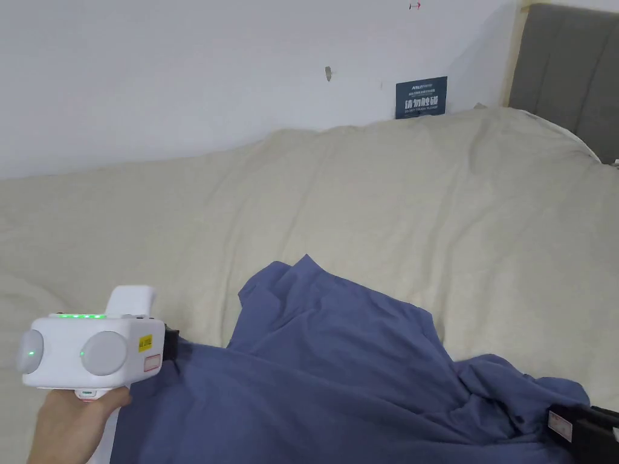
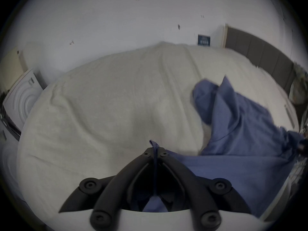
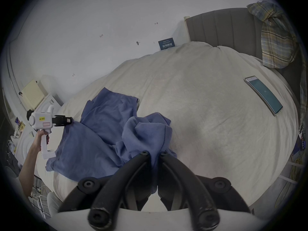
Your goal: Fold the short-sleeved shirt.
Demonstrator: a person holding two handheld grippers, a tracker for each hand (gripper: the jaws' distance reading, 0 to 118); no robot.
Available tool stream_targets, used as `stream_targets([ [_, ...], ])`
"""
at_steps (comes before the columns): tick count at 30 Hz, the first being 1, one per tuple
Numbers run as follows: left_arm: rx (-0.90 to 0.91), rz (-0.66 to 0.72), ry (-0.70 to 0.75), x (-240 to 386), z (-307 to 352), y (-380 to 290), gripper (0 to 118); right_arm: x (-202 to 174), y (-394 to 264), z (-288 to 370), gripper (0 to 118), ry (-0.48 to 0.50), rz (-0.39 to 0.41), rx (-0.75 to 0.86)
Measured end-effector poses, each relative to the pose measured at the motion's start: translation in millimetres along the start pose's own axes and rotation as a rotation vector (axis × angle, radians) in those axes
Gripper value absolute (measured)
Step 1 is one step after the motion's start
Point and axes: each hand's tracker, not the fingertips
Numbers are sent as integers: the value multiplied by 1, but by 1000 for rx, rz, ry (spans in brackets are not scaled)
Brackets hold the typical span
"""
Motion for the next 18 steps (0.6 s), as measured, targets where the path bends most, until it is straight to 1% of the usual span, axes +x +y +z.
stream_targets([
  [2,17,0,-31,-6,22,9,2,-2,4,4,3,11,4,9],
  [5,86,-67,12,-4,61,19,2,-10,16,11,3,31,12,37],
  [6,120,-68,29,-5,74,22,2,-13,22,14,3,44,9,52],
  [8,164,-52,35,-12,102,30,2,-22,37,21,3,75,-11,92],
  [10,234,-26,50,-19,133,40,2,-33,57,30,3,100,-3,135],
  [12,287,-13,118,-26,167,48,2,-45,80,41,3,117,2,179],
  [14,350,-15,169,-29,203,54,2,-59,102,53,3,143,18,216],
  [17,419,23,201,-41,252,62,2,-84,133,73,3,145,61,277],
  [18,447,44,210,-45,267,63,2,-93,143,81,3,140,61,293],
])
